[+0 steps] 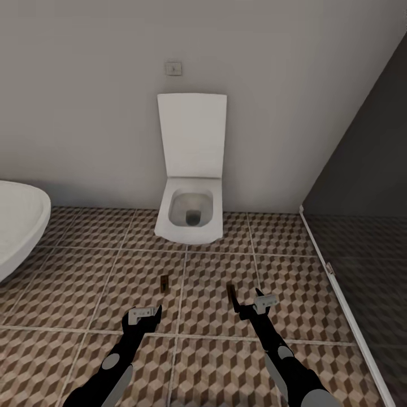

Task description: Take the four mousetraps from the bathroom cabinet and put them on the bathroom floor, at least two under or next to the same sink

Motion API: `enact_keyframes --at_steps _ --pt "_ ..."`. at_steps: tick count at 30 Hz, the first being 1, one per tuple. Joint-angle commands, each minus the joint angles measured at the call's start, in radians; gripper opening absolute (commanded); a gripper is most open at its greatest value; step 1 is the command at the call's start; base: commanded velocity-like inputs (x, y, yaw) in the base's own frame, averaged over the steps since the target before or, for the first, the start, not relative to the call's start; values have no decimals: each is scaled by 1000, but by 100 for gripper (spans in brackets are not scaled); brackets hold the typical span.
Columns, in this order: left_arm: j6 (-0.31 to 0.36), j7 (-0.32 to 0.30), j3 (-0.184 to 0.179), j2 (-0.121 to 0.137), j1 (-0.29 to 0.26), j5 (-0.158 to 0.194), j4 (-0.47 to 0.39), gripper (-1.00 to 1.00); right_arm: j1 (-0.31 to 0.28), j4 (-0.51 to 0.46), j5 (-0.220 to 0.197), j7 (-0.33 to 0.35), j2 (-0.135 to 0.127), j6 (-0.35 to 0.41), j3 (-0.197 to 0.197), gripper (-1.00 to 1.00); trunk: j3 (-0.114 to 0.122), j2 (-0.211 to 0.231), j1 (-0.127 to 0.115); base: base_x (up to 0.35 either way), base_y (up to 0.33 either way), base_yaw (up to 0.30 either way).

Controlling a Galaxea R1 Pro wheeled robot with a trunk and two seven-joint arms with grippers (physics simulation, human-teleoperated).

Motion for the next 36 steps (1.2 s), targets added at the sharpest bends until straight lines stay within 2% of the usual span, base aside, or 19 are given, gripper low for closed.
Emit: enact_keyframes --at_steps 1,36 --pt "-5 9 -7 2 -1 8 0 100 0 1 -3 4 0 -3 0 100 3 7 -4 0 0 0" --pt "-5 9 -7 2 -1 8 1 100 0 8 -3 4 0 -2 0 100 112 252 -138 0 0 0"
